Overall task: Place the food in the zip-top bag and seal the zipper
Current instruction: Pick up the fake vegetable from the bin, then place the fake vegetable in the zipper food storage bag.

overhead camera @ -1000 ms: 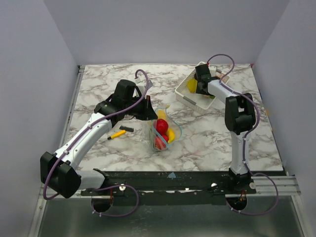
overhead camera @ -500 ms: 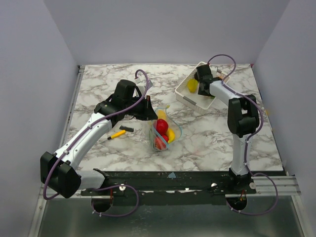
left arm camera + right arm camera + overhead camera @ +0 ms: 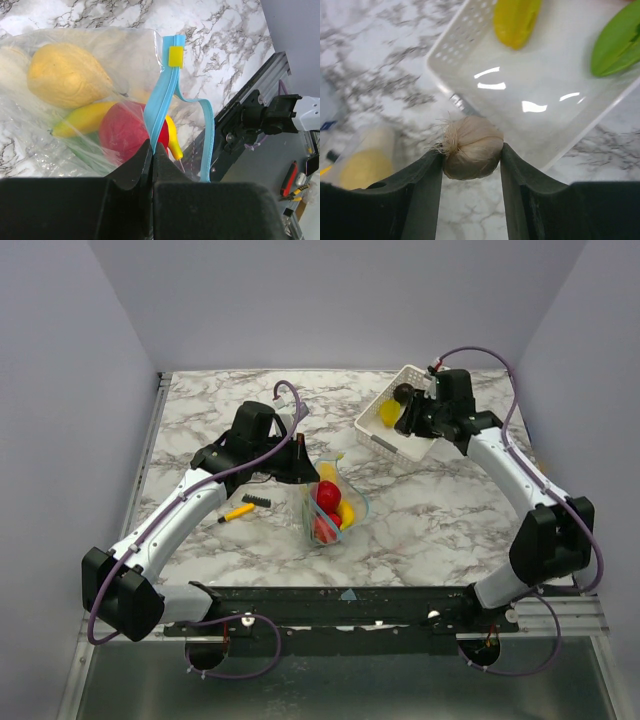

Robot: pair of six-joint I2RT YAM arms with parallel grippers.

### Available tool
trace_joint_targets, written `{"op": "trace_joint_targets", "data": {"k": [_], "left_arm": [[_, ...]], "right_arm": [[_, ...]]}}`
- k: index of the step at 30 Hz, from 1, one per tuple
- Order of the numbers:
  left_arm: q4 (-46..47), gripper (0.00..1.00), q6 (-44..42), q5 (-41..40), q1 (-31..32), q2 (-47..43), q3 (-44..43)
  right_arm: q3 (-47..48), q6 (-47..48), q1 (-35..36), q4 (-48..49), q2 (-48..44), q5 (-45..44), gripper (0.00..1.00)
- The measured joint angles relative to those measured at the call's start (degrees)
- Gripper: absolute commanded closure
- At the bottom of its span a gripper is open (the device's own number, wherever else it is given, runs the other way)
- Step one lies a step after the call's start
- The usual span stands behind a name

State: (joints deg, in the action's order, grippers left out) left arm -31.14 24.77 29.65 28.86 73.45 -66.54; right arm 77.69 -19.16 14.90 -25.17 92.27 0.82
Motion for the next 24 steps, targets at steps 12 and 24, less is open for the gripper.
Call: {"op": "trace_joint_targets", "data": {"k": [12,24], "left_arm": [[0.17,1.0,0.13,0.39,0.0,0.02,0.04],[0.17,1.0,0.11,0.39,0.0,0.02,0.11]], "right_arm": [[-4.26,3.89,17.46,0.24,-17.42,22.03,0.66],[-10.6,3.41,28.26,-0.44,-18.64,23.5,0.52]]}}
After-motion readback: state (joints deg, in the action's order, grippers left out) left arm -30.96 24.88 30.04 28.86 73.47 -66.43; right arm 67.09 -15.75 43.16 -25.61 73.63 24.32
